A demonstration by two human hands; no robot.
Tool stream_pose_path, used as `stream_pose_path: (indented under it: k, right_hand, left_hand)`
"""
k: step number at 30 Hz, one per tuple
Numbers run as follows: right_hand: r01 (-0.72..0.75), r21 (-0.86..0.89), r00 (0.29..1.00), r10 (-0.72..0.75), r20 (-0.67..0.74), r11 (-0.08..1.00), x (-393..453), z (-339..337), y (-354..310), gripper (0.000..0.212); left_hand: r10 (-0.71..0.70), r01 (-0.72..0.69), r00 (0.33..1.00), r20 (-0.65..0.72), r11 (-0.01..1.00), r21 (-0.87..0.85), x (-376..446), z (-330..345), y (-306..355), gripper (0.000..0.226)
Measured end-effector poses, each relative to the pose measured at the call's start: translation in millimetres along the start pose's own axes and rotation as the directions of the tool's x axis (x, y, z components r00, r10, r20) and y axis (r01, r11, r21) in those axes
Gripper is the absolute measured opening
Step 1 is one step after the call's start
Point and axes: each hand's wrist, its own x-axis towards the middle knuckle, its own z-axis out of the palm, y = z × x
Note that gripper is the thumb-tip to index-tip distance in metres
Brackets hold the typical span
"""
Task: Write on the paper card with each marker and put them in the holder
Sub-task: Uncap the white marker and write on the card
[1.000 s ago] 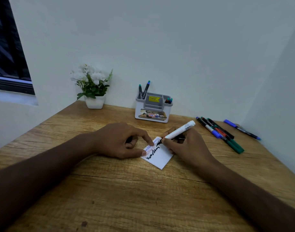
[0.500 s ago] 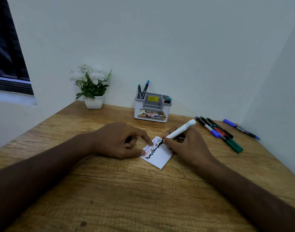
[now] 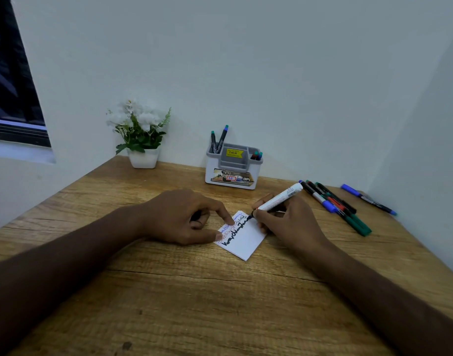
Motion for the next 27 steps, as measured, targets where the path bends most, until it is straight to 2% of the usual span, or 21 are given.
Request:
stream_pose_path:
  k: [6,9,12,17,20,22,27]
  right_hand:
    - [0.029,-0.023,0.995,-0.031,-0.093,0.999,-3,2,-4,0.011]
    - [-0.002,0.143,0.994,0.018,-0.111,0.990,-6,2,-6,0.017]
    - [-0.061,0.326,0.997,0.071,-0.019,0.943,-11,4,-10,0.018]
    - [-0.166,0.655,0.985,0.092,0.147,0.737,-16,9,-17,0.018]
    - [-0.175,0.700,0.983,0.088,0.159,0.693,-15,8,-16,0.022]
    - [-0.178,0.678,0.983,0.104,0.149,0.713,-14,7,-13,0.027]
    - [-0.215,0.648,0.976,0.143,0.163,0.730,-14,9,-12,0.027]
  left_hand:
    - [-0.005,0.005,1.000,0.003,1.000,0.001,1,1,-2,0.034]
    - [-0.006,0.006,1.000,-0.022,1.000,-0.007,1,3,-3,0.035]
    - [-0.019,0.016,0.996,-0.087,0.999,-0.033,2,7,-4,0.040]
    - [-0.080,0.041,0.966,-0.247,0.986,-0.159,1,9,-2,0.039]
    - [-0.124,0.045,0.955,-0.268,0.958,-0.283,3,5,-1,0.038]
    - [-0.123,0.037,0.963,-0.240,0.942,-0.335,3,5,-1,0.040]
    - [-0.073,0.005,0.953,-0.295,0.974,-0.226,3,8,-10,0.043]
